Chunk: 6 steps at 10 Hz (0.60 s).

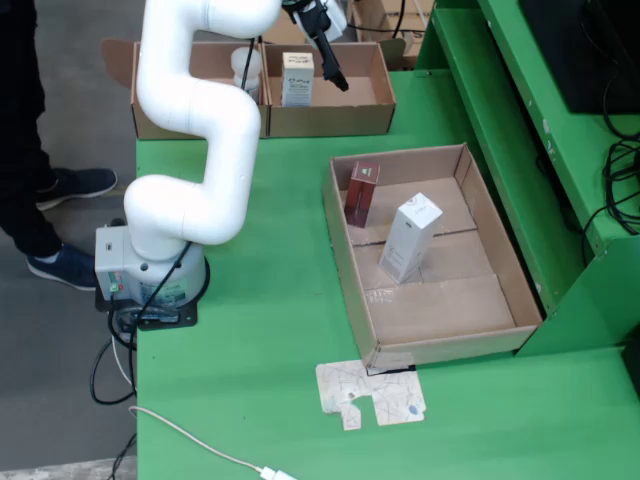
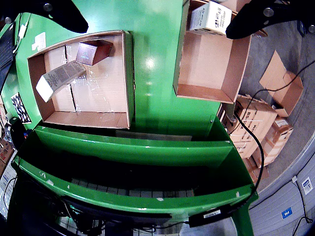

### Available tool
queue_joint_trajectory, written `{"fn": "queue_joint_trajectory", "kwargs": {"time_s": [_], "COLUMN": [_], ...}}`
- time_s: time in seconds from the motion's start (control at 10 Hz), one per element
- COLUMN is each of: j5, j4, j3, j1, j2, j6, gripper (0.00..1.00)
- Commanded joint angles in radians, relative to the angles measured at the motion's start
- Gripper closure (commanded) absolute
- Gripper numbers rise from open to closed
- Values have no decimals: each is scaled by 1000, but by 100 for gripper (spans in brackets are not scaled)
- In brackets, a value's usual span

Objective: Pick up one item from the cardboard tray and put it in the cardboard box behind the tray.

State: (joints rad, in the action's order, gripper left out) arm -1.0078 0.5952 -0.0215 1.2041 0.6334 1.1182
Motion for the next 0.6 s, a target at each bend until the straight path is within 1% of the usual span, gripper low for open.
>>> {"fn": "queue_joint_trajectory", "kwargs": {"time_s": [0.0, 0.5], "j5": [-21, -54], "j4": [26, 126], "j3": [21, 21], "j1": [-47, -81], "j2": [-49, -111], "j6": [-36, -49], "gripper": [0, 0]}}
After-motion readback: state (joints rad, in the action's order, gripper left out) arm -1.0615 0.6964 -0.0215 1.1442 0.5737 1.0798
